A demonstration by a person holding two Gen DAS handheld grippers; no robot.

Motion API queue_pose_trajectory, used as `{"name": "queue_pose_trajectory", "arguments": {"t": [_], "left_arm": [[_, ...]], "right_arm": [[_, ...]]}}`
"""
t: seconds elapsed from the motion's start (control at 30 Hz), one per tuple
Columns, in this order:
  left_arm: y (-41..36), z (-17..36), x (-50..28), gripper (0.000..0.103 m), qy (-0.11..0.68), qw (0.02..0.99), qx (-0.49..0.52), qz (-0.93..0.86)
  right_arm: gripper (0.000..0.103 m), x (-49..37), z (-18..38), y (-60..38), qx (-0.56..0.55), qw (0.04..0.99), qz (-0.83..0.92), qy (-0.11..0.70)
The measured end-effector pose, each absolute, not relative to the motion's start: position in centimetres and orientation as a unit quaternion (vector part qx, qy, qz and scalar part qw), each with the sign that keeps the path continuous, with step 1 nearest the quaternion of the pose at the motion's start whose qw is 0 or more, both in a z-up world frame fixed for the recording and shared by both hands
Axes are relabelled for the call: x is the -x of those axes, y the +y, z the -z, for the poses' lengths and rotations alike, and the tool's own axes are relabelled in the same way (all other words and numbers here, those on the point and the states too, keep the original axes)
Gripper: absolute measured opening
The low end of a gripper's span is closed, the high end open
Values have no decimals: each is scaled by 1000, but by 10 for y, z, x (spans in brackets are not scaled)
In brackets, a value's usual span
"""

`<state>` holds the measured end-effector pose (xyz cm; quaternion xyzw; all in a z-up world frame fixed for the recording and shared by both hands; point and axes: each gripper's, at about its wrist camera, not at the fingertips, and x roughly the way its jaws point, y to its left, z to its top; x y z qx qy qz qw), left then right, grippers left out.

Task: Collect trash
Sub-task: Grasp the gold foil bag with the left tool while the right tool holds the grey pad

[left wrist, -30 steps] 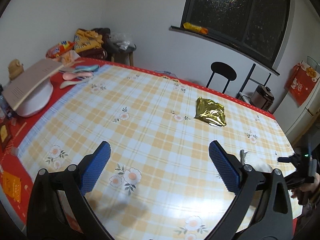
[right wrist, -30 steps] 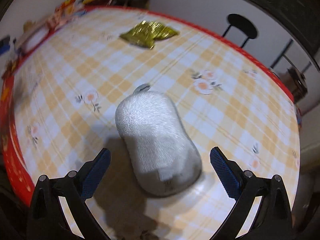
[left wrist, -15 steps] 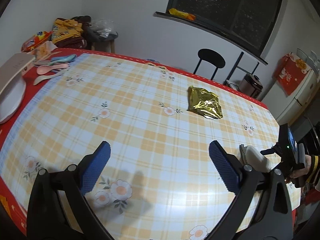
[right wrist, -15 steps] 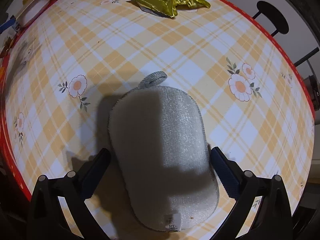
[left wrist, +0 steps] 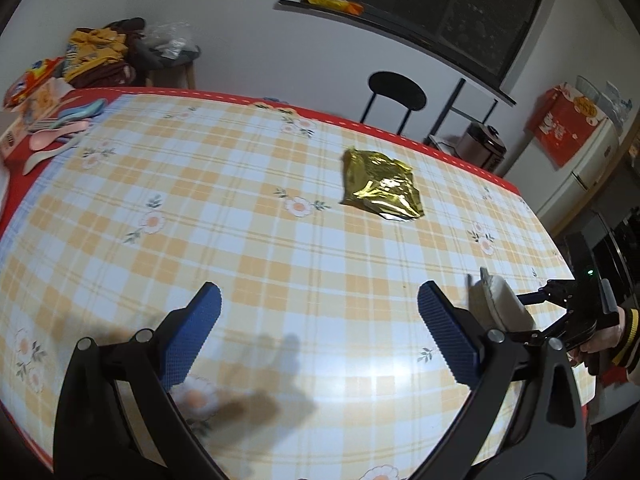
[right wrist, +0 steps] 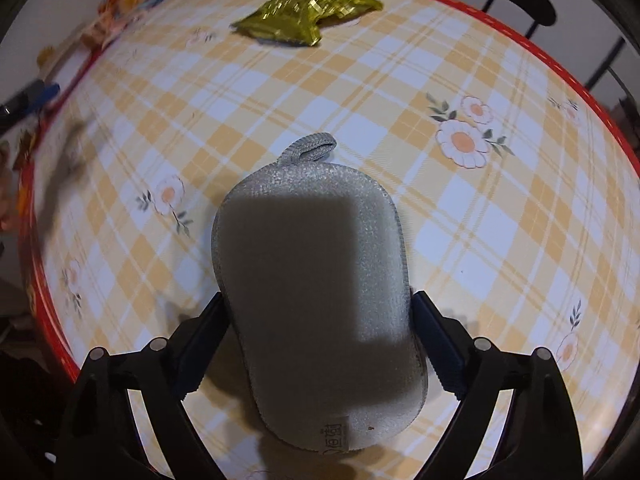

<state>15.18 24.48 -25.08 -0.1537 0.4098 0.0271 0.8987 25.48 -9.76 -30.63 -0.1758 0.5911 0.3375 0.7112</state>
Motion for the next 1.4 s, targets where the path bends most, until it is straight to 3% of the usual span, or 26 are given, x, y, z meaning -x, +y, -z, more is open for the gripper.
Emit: {"name": "queue_pose_trajectory", "arguments": {"t": [0.37, 0.8, 1.2, 1.3, 1.4], "left_arm": [[217, 264, -250, 97, 404, 905, 133, 23], [191, 313, -380, 97, 450, 882, 136, 24], [179, 338, -404, 98, 477, 873, 105, -7], [180, 338, -399, 87, 472, 875, 109, -5], [178, 334, -389, 84, 473, 875, 106, 7]], "right_arm": [[89, -246, 262, -162, -13, 819, -226, 528], [89, -230, 264, -189, -56, 833, -186, 518], [89, -233, 267, -191, -71, 834, -187, 514], [89, -232, 264, -190, -72, 835, -190, 511], [89, -230, 261, -190, -77, 837, -193, 506]]}}
